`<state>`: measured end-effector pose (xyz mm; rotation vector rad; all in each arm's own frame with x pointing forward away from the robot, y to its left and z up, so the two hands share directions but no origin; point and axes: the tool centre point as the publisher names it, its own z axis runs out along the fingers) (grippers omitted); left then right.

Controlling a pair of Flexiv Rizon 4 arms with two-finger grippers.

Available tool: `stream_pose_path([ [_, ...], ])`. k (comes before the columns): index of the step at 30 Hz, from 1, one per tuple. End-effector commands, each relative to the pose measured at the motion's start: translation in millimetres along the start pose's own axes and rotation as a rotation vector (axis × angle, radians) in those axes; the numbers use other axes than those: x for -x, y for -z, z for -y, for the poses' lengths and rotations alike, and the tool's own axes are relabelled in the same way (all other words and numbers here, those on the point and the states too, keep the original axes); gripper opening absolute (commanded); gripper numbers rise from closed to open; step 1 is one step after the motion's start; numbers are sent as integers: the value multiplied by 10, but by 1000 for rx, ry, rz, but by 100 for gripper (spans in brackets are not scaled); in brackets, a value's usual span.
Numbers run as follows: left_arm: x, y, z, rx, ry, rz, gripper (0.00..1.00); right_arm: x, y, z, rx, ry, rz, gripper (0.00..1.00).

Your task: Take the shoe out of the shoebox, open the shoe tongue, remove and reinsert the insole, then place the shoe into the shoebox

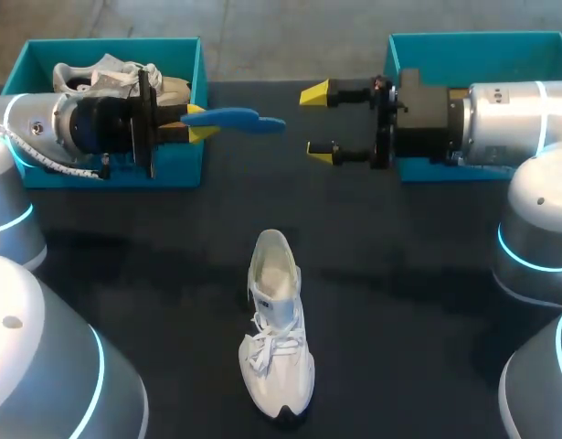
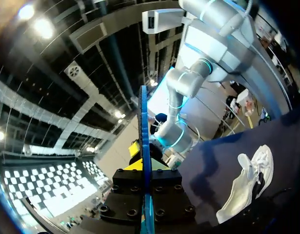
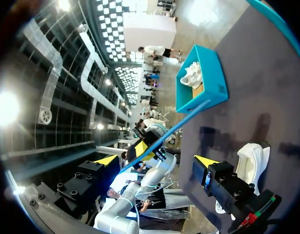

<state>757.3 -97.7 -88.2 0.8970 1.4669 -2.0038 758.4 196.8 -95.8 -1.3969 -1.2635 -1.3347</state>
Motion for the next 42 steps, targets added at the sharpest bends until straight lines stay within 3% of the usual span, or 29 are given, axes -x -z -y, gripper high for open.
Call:
stream_pose_path([
  [1,43,4,24,-21,-241,-106,0,6,-18,7,2,0,0,100],
  [2,36,-2,43,12,-330,-144,0,6,-18,7,2,0,0,100],
  [4,31,-8,84,-30,-378,-162,0,6,-18,7,2,0,0,100],
  [9,-17,-34,80,0,-591,-241,0,6,-18,7,2,0,0,100],
  [17,-34,-30,25,23,-750,-281,0,6,-18,7,2,0,0,100],
  [42,-117,-12,-156,88,-804,-311,0,6,-18,7,2,0,0,100],
])
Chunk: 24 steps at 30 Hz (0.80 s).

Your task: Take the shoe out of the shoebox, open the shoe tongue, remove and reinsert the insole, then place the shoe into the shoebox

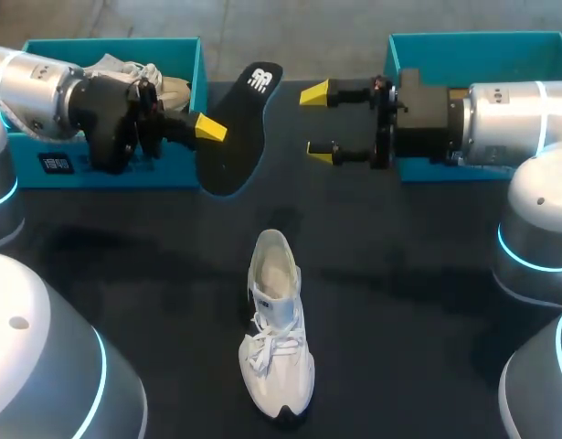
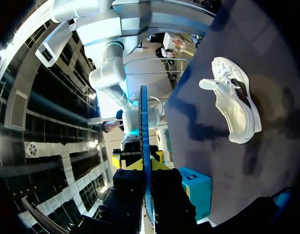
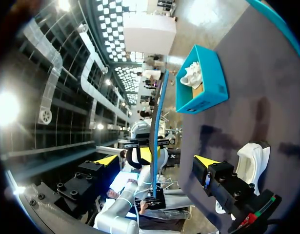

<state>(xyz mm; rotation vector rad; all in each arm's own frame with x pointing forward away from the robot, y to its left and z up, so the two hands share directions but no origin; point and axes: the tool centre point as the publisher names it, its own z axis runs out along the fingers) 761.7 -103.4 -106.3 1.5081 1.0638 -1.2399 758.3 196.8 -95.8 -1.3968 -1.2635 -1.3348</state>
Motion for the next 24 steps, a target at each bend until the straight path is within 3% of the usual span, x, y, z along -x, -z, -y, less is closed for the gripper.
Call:
stream_pose_path([
  [1,-1,-5,11,2,-3,-1,0,6,-18,7,2,0,0,100],
  [9,-1,-5,11,2,-3,-1,0,-13,-28,9,13,4,-5,100],
  [15,-1,-5,11,2,-3,-1,0,-99,-174,169,25,27,-14,100],
  [24,-6,-6,10,1,-3,-2,0,-105,-445,335,-21,21,-13,100],
])
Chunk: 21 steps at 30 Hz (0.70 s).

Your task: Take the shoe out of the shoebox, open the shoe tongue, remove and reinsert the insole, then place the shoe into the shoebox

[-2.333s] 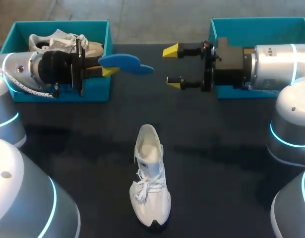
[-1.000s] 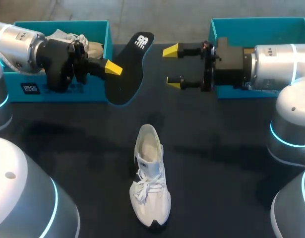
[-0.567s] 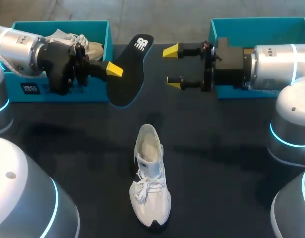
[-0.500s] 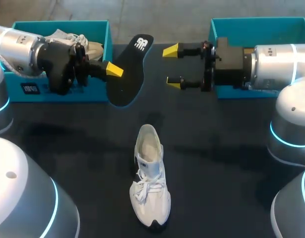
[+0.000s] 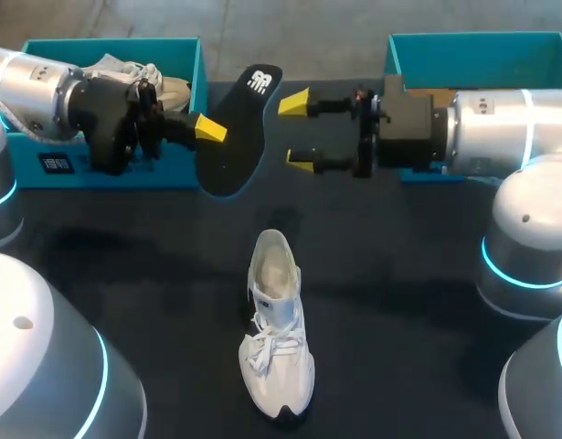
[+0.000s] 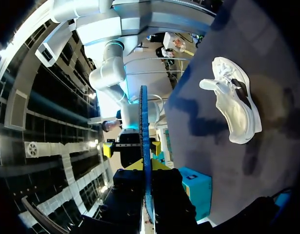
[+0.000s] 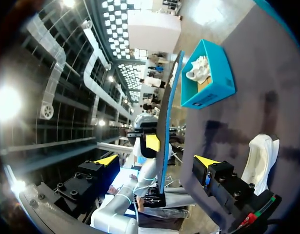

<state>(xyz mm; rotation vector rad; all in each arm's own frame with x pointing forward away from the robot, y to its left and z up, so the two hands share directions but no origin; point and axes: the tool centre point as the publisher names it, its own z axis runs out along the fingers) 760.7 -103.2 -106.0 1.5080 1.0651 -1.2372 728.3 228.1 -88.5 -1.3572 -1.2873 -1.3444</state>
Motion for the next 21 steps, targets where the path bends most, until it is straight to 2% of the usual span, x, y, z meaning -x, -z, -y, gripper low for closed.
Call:
stream_pose_path([
  [1,-14,-7,1,-3,-6,-3,0,36,-226,-4,-4,-11,-1,100],
  [6,-40,-8,3,5,-14,-9,0,36,-335,5,-18,-19,-1,100],
  [21,-78,-50,-19,44,-19,4,0,60,-456,17,-49,-30,-12,100],
])
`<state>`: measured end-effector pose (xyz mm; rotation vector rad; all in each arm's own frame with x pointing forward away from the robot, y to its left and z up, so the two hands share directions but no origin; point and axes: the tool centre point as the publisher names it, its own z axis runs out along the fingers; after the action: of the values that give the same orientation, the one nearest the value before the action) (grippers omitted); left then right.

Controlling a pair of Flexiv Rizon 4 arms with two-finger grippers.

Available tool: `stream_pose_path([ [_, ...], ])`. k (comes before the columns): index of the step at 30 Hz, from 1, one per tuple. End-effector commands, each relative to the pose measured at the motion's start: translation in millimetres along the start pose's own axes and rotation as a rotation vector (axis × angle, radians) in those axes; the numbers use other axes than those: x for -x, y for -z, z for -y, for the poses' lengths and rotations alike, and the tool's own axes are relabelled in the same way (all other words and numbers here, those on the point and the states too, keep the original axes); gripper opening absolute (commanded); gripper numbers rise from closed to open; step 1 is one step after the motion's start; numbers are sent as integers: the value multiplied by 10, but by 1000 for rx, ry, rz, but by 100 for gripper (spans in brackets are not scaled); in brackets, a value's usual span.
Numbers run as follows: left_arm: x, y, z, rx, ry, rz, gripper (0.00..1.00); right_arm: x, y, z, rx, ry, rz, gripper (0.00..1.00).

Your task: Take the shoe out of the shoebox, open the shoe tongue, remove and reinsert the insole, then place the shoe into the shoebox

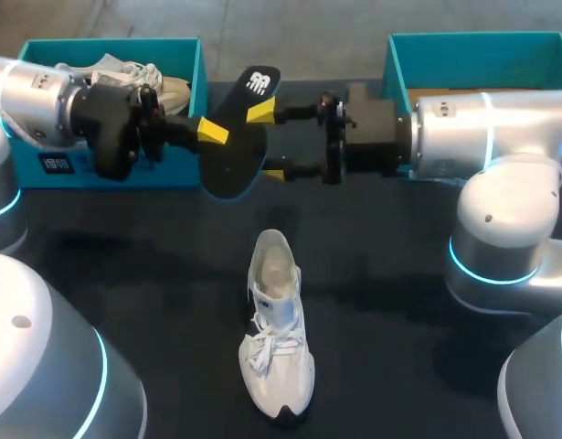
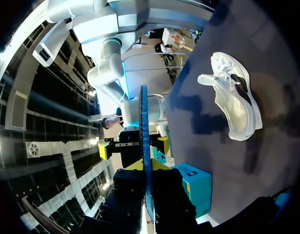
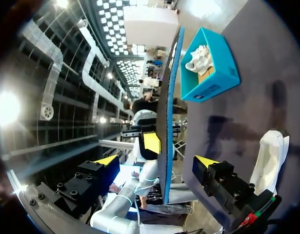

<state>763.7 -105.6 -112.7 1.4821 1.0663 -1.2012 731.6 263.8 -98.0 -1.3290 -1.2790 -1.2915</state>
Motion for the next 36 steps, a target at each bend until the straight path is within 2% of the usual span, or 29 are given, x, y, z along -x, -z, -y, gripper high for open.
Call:
stream_pose_path([
  [1,-9,-28,7,6,-2,1,0,9,-94,-19,-3,0,-2,100],
  [11,-11,-33,1,15,0,0,0,46,-81,-4,-6,-1,-1,100],
  [15,-14,-34,2,16,1,0,0,64,-89,-3,-7,-4,-5,96],
  [19,-15,-33,2,16,0,0,0,82,-87,-4,-7,-7,-4,87],
  [23,-17,-31,5,15,-2,-1,0,88,-83,-3,-7,-9,2,82],
  [26,-19,-30,8,15,-2,-2,0,94,-89,-4,-9,-10,5,73],
  [32,-22,-33,19,12,-5,-2,0,126,-102,-13,-7,-15,10,65],
  [36,-24,-35,28,10,-7,-3,0,151,-104,-22,-4,-21,15,64],
])
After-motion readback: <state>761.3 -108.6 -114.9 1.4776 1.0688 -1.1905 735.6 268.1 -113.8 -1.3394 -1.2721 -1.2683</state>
